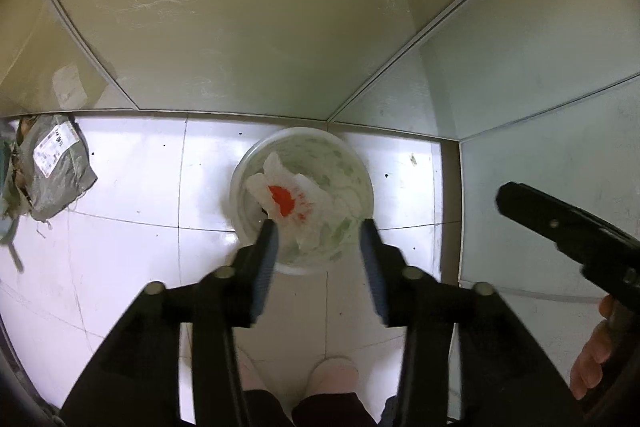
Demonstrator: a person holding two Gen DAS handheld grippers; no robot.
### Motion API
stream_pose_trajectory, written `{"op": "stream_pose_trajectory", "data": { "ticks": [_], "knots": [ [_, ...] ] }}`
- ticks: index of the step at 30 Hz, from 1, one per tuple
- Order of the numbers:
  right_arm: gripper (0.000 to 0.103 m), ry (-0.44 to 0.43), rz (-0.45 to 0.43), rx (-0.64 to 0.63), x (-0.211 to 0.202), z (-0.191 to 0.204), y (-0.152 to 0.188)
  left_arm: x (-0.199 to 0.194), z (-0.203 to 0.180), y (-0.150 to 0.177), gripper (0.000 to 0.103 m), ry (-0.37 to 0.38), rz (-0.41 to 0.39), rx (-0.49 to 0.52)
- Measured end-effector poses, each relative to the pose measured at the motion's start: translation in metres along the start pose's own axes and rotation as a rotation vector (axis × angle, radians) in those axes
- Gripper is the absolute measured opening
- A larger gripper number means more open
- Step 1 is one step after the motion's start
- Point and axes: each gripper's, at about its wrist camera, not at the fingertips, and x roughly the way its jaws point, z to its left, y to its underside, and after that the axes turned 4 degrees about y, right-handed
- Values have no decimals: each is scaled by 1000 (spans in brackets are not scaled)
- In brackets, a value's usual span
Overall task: Collect trash
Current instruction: 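Open both tools over the bin to drop the bag and tissue, then raise both tools back toward the counter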
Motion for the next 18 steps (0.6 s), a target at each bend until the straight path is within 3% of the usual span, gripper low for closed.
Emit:
{"op": "stream_pose_trajectory", "data": {
  "ticks": [8, 18],
  "knots": [
    [39, 2, -49, -12, -58, 15, -4, -69, -12, 0, 43, -33, -33, 17],
    [39, 26, -123, -85, -201, 61, -17, -258, -72, -14, 43, -49, -169, 87]
  ]
}}
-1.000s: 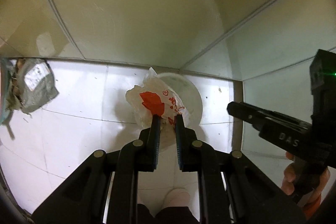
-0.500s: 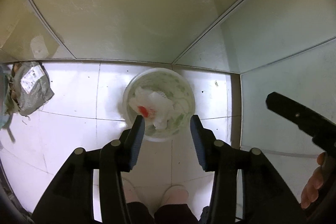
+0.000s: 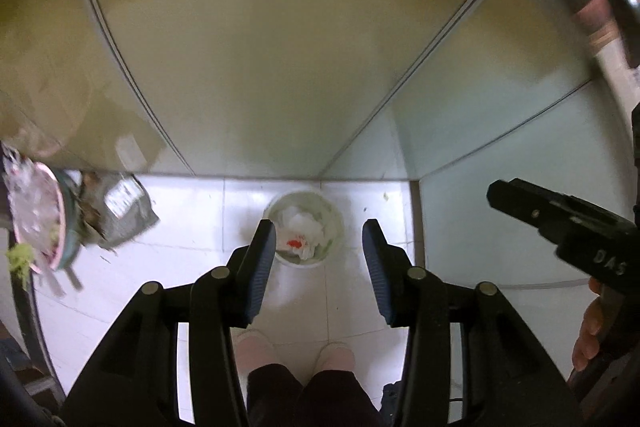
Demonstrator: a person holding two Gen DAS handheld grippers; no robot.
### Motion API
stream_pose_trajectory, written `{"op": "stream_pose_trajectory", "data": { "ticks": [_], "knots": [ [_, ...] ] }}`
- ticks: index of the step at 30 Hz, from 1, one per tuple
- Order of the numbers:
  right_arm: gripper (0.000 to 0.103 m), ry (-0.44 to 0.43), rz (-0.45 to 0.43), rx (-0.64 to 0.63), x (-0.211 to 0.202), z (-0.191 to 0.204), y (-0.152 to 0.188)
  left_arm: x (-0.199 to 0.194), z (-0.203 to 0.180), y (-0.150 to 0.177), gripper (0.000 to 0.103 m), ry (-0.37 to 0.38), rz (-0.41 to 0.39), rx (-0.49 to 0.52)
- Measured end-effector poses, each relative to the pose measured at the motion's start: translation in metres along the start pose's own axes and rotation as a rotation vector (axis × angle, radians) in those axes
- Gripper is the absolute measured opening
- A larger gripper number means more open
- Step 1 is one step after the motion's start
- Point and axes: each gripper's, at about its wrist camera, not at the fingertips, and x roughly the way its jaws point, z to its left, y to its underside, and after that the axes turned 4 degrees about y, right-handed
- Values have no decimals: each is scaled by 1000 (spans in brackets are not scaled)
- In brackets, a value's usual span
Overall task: Collect trash
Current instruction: 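Raise both tools back toward the counter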
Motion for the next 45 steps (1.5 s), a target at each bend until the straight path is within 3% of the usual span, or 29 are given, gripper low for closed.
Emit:
{"op": "stream_pose_trajectory", "data": {
  "ticks": [9, 16, 22, 24, 27, 29, 36, 45],
  "knots": [
    [39, 27, -142, -24, -144, 39, -23, -170, -41, -49, 47, 18, -184, 83],
    [39, 67, -309, -30, -238, 74, -35, -273, -52, -72, 51, 22, -323, 147],
    [52, 115, -454, -15, -295, 103, -38, -341, -47, -85, 62, 36, -446, 197],
    [57, 126, -484, -1, -308, 106, -40, -353, -49, -90, 64, 27, -470, 215],
    [62, 136, -507, 19, -318, 105, -45, -363, -49, -96, 83, 19, -490, 213],
    [62, 151, -514, 22, -321, 104, -51, -368, -50, -100, 88, 20, -510, 210],
    [69, 169, -533, 28, -322, 87, -71, -356, -62, -133, 89, -3, -506, 228],
    [69, 132, -508, -2, -304, 42, -140, -318, -84, -205, 89, -49, -490, 180]
  ]
}}
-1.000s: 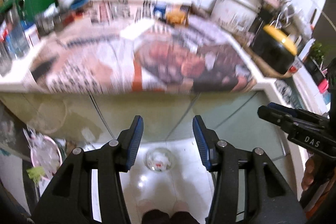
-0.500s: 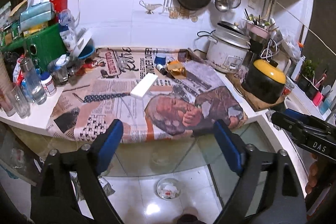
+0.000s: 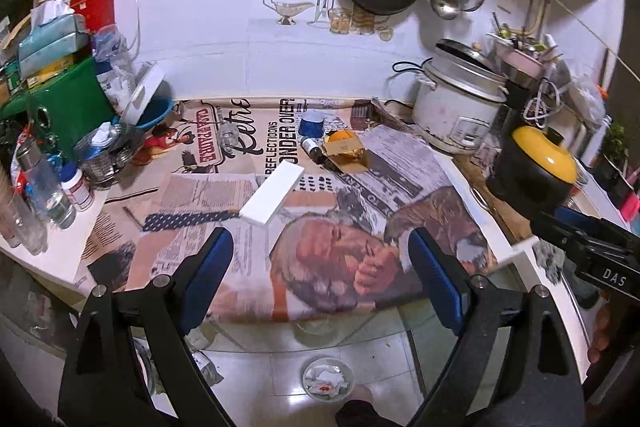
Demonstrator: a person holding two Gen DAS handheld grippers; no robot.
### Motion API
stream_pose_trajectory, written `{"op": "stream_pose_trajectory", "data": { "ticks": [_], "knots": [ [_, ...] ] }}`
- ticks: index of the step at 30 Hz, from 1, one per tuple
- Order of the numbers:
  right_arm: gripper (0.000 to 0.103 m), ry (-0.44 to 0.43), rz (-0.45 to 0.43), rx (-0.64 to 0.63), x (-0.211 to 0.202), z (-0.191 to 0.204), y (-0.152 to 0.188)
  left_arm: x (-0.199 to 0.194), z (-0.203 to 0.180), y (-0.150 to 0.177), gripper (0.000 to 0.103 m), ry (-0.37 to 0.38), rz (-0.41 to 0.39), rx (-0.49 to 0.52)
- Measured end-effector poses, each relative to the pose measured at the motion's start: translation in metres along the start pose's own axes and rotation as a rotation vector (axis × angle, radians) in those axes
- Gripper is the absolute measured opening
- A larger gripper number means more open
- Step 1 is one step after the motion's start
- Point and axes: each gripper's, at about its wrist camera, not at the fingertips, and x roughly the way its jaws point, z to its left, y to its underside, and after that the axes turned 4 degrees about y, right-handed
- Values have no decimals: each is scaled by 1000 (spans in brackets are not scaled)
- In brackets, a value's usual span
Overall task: Collect trash
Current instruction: 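Raise both tools back toward the counter, then grasp the white foam block with the left tool while the right tool grasps the cardboard box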
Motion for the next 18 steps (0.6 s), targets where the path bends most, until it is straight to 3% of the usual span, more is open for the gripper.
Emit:
{"op": "stream_pose_trajectory", "data": {
  "ticks": [8, 11, 18],
  "knots": [
    [69, -68, 73, -73, 62, -29, -44, 80, 6, -27, 89, -113, 59, -100],
    [69, -89, 103, -96, 84, -33, -50, 117, 23, -22, 89, -185, 134, -143],
    [69, -117, 199, -89, 136, -34, -58, 178, 64, -11, 89, -227, 258, -217]
  ]
}}
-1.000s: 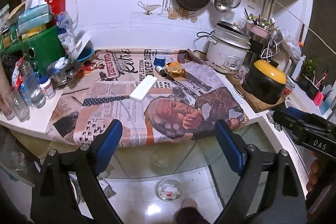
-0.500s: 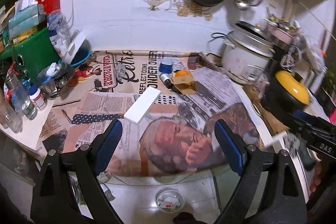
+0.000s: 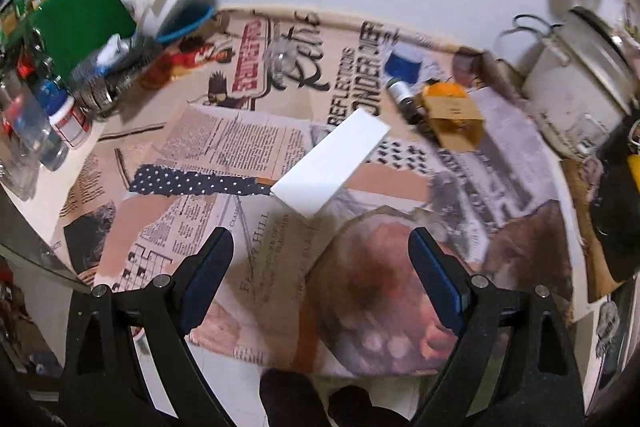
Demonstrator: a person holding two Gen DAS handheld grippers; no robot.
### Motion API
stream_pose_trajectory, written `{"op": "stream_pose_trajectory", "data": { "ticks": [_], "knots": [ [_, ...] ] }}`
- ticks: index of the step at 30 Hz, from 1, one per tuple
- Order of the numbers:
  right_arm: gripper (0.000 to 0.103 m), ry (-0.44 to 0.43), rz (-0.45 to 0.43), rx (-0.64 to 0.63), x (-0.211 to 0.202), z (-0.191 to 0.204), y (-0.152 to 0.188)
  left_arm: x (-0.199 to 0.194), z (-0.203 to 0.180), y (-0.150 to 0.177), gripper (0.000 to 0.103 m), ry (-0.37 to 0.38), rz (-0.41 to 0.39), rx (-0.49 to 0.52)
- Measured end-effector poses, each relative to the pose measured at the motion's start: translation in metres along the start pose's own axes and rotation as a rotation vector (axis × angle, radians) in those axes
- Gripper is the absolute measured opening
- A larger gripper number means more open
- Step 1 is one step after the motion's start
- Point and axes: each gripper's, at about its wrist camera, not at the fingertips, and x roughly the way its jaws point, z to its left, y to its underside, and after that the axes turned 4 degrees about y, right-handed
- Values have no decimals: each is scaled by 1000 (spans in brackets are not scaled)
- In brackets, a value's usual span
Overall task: Collect trash
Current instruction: 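Grasp the white foam block with the left tool while the right tool grasps the cardboard box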
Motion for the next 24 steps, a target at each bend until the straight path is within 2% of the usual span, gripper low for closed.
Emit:
{"op": "stream_pose_trajectory", "data": {
  "ticks": [4, 9, 13, 15, 18, 20, 22, 24],
  "knots": [
    [69, 23, 37, 13, 27, 5, -13, 40, 7, -17, 89, 19, 53, 31],
    [69, 91, 71, 72, 65, 12, -32, 91, 14, -33, 89, 40, 129, 152],
    [69, 91, 119, 112, 107, 17, -49, 115, 23, -35, 86, 65, 173, 218],
    [69, 97, 143, 123, 130, 18, -57, 120, 27, -35, 85, 87, 175, 205],
    [68, 106, 165, 147, 160, 17, -66, 128, 32, -35, 77, 135, 187, 161],
    [65, 130, 165, 151, 177, 17, -71, 132, 31, -36, 73, 144, 188, 148],
    [54, 149, 159, 153, 190, 16, -75, 131, 28, -37, 67, 153, 183, 162],
    [52, 159, 144, 162, 198, 14, -77, 131, 23, -37, 65, 154, 176, 186]
  ]
}}
